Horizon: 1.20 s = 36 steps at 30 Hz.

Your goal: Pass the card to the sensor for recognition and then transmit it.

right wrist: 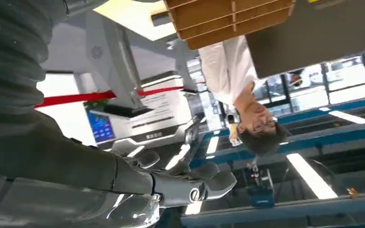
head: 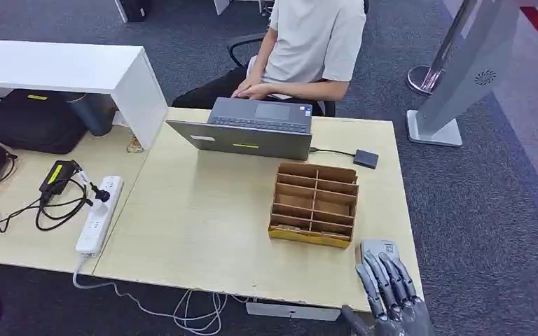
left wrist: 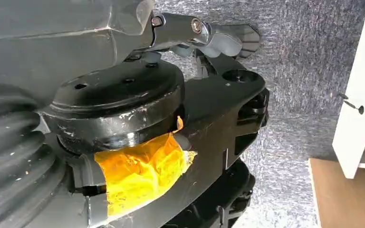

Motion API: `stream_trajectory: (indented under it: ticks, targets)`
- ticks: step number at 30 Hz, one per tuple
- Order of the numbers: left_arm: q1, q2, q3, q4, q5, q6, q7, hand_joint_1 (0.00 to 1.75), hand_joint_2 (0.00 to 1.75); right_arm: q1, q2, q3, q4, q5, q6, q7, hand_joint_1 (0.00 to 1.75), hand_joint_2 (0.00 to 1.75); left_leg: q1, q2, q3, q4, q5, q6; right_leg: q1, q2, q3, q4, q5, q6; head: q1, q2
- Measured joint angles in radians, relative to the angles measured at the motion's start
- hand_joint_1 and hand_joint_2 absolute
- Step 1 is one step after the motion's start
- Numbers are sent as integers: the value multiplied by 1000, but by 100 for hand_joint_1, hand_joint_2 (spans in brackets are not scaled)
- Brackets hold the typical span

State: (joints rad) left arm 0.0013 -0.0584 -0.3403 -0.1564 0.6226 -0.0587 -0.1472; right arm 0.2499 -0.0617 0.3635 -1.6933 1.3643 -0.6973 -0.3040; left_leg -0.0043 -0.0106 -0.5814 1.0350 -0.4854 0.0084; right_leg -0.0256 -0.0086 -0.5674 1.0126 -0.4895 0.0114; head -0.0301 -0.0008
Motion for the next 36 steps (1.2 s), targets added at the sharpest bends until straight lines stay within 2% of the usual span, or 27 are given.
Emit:
stream_trajectory:
  ticks: [5, 10, 23, 36]
  targets:
    - [-5, 5, -13, 0, -20, 0, 13, 0, 175, -90, 53, -19, 126, 53, 0, 60, 0, 175, 0, 0, 0, 0, 2, 0, 0, 0, 0, 0, 1, -1, 0, 0]
    - [-8, 7, -26, 0, -30, 0, 19, 0, 175, -152, 84, -20, 225, 61, 0, 84, 0, 175, 0, 0, 0, 0, 2, 0, 0, 0, 0, 0, 1, -1, 0, 0]
    - [-10, 10, -42, 0, -32, 0, 22, 0, 175, -184, 109, -17, 327, 40, 0, 92, 0, 175, 0, 0, -1, 0, 2, 0, 0, 0, 0, 0, 1, -1, 0, 0]
    - [-14, 12, -49, 0, -43, -1, 31, 0, 175, -257, 154, 28, 435, 10, 0, 96, 0, 175, 0, 0, -1, 0, 2, 0, 0, 0, 0, 1, 1, -1, 0, 0]
